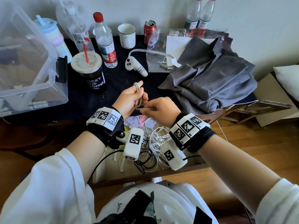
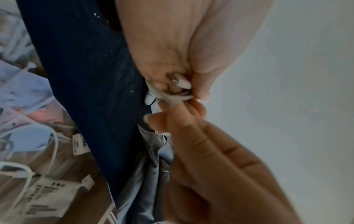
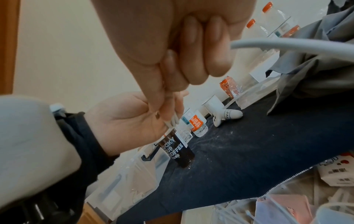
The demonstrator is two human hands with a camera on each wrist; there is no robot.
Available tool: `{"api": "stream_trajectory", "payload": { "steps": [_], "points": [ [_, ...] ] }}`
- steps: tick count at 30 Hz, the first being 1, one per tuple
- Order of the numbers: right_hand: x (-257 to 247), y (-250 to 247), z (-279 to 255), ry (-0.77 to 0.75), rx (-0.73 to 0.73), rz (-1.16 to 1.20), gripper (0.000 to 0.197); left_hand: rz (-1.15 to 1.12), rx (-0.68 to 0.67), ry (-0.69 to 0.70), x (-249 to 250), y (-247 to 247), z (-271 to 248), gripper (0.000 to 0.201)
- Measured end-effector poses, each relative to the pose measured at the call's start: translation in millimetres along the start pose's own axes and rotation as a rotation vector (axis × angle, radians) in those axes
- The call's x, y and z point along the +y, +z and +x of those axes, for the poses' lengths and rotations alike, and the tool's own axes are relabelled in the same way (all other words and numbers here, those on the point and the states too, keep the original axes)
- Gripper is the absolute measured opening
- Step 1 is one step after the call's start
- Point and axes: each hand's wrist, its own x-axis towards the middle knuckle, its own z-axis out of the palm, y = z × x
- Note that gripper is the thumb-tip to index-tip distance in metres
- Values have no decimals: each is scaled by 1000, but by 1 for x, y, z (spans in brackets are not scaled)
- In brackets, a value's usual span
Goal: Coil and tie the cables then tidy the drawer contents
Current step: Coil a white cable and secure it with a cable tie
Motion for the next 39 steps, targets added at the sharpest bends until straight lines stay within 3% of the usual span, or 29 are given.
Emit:
{"api": "stream_trajectory", "payload": {
  "steps": [4,7,10,12,14,17,20,23,26,29,32,39],
  "points": [
    [-1,-7,3,-29,112,38,20,171,-13,-76,-5,-3,1,44],
    [5,-19,9,-14,221,76,16,256,-124,-130,-9,-7,-2,30],
    [11,-26,13,-7,291,129,14,281,-219,-203,-4,-1,-8,59],
    [16,-29,14,18,322,145,13,245,-260,-275,0,3,-11,70],
    [22,-27,15,45,340,187,12,157,-295,-296,3,5,-14,66],
    [29,-20,16,64,340,272,16,-85,-368,-229,10,4,-15,50],
    [29,-12,15,96,254,351,30,-270,-411,-105,18,6,-12,48],
    [26,0,14,133,136,397,43,-356,-389,10,26,12,-9,40],
    [18,7,11,117,-2,297,24,-298,-220,71,27,18,-2,35],
    [8,8,7,75,-94,103,27,-219,-64,86,22,21,2,23],
    [4,5,5,58,-77,-23,25,-69,10,70,17,19,1,16],
    [0,-4,1,6,26,-3,18,198,41,-30,5,4,-2,13]
  ]
}}
